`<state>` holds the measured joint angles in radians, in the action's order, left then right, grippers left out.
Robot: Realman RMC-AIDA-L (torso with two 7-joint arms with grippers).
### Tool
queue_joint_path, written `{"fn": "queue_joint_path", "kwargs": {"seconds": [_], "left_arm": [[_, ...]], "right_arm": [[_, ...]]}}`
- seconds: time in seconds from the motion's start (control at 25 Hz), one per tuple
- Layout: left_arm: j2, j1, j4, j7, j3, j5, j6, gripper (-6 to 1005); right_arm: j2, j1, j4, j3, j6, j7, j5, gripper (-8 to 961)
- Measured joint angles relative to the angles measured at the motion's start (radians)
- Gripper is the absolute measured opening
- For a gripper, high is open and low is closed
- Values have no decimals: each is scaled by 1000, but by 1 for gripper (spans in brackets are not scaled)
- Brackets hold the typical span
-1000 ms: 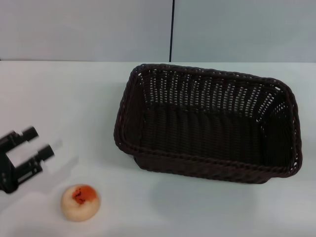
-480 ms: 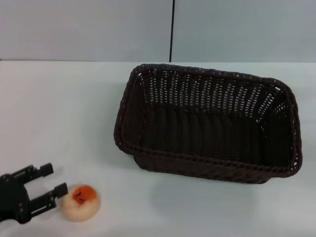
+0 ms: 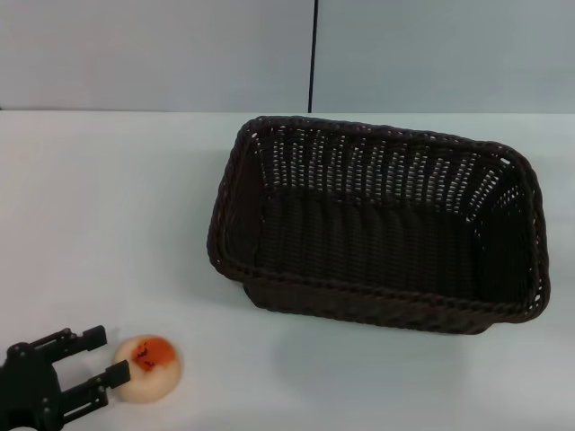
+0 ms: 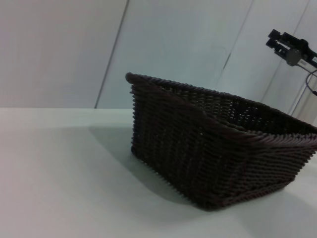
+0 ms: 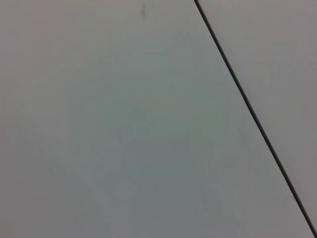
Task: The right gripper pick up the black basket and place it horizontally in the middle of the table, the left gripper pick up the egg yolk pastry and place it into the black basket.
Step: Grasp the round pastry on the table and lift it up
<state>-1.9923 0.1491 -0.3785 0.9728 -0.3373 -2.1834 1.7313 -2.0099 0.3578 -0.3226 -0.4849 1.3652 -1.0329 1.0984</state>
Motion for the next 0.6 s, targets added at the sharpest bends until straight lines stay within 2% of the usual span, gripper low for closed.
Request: {"fn": "queue_joint_path", "kwargs": {"seconds": [0.2, 0.24, 0.36, 0.6], "left_arm": [[0, 0, 0, 0, 0, 0, 0, 673], [-10, 0, 0, 0, -18, -1, 1, 670], [-21, 7, 1, 0, -41, -1, -14, 565], [-26, 16, 1, 0, -58, -2, -28, 551]], "right_arm": [[-2, -2, 1, -3, 0, 0, 1, 484], [-2, -2, 4, -3, 0, 0, 1, 484], [-3, -3, 9, -1, 0, 1, 1, 484], [-3, -4, 12, 0, 0, 1, 1, 484]]}}
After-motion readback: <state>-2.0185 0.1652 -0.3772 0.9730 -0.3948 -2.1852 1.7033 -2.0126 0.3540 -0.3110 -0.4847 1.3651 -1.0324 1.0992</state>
